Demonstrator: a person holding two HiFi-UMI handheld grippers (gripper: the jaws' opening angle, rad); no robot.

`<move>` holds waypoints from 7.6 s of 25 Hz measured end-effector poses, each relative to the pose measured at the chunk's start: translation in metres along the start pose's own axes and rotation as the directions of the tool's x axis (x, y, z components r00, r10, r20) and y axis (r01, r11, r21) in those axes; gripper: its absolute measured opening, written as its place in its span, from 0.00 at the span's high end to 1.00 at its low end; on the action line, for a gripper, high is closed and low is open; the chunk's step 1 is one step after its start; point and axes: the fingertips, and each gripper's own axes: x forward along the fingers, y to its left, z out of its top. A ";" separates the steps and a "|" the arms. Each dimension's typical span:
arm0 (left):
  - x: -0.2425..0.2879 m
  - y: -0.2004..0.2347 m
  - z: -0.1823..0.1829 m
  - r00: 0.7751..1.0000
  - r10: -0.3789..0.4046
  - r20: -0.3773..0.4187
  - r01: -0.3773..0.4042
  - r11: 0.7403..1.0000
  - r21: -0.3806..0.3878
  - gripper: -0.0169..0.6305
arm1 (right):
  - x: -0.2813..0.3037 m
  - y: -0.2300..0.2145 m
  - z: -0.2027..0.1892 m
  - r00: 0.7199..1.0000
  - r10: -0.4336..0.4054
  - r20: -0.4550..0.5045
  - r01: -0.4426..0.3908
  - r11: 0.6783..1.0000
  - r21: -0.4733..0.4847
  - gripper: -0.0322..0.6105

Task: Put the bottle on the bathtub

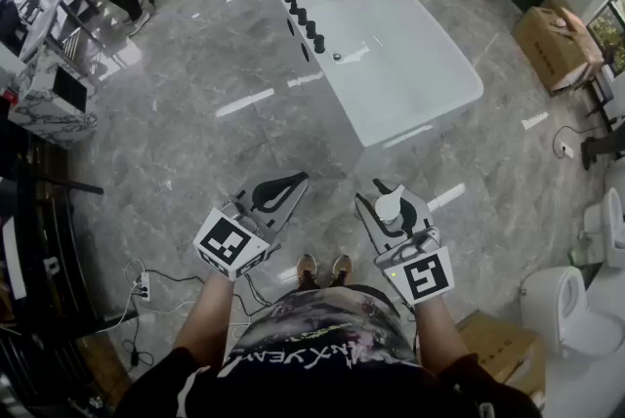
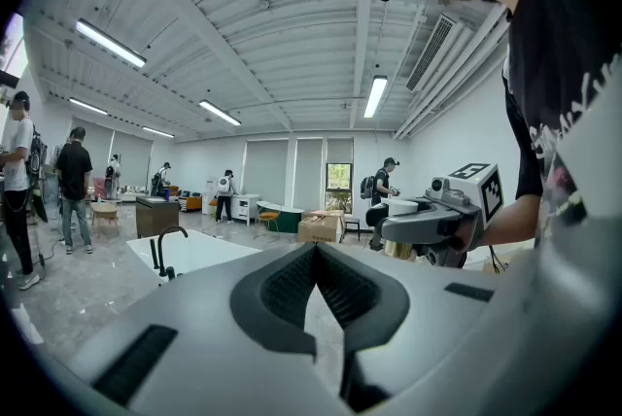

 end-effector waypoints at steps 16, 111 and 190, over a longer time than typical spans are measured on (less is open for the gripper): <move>0.005 -0.006 0.004 1.000 -0.001 0.000 0.001 1.000 0.005 0.96 | -0.006 -0.005 0.004 1.000 -0.002 0.013 0.002 1.000 -0.009 0.74; 0.268 0.343 0.001 0.990 -0.138 -0.006 0.137 0.988 -0.069 0.96 | 0.341 -0.260 -0.038 0.994 -0.080 -0.079 0.083 0.996 0.034 0.74; 0.429 0.420 -0.218 0.997 -0.043 -0.068 0.034 0.991 -0.129 0.96 | 0.454 -0.342 -0.318 0.993 0.038 -0.109 -0.029 0.996 0.086 0.74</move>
